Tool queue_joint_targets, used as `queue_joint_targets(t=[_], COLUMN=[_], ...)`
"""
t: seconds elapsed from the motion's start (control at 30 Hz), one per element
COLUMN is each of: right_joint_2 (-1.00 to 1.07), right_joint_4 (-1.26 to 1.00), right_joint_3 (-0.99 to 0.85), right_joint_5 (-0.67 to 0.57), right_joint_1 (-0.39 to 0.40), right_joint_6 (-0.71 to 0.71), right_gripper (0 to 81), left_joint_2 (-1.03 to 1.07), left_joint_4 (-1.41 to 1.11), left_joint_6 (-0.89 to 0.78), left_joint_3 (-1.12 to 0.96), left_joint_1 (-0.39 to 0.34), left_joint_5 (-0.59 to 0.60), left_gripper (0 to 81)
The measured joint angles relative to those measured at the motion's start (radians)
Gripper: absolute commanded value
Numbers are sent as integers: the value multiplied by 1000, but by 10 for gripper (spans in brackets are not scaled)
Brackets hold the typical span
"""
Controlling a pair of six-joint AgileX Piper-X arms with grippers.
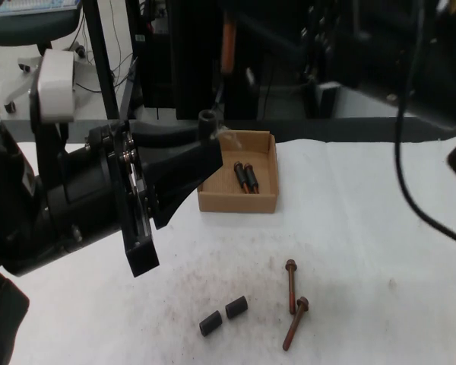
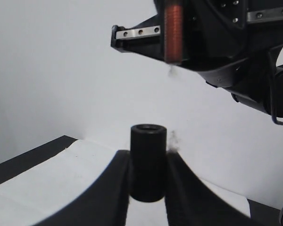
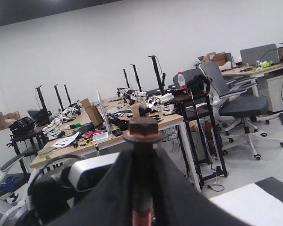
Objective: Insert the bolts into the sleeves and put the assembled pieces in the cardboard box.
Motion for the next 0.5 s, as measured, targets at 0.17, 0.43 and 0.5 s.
queue_joint_targets(t=[0.17,0.43,0.5], right_joint_2=[22,24,24], right_joint_4=[3,4,4], right_joint_3=[0,0,0], right_joint_5=[0,0,0], right_joint_1=[-1,15,24], right_joint_6=[0,0,0], right_gripper=[8,8,8], left_joint_2=[0,0,0], left_joint_4=[0,0,0], left_joint_6=[3,6,6], left_joint_3=[0,0,0], left_joint_1=[0,0,0], left_joint_5=[0,0,0], left_gripper=[4,4,4])
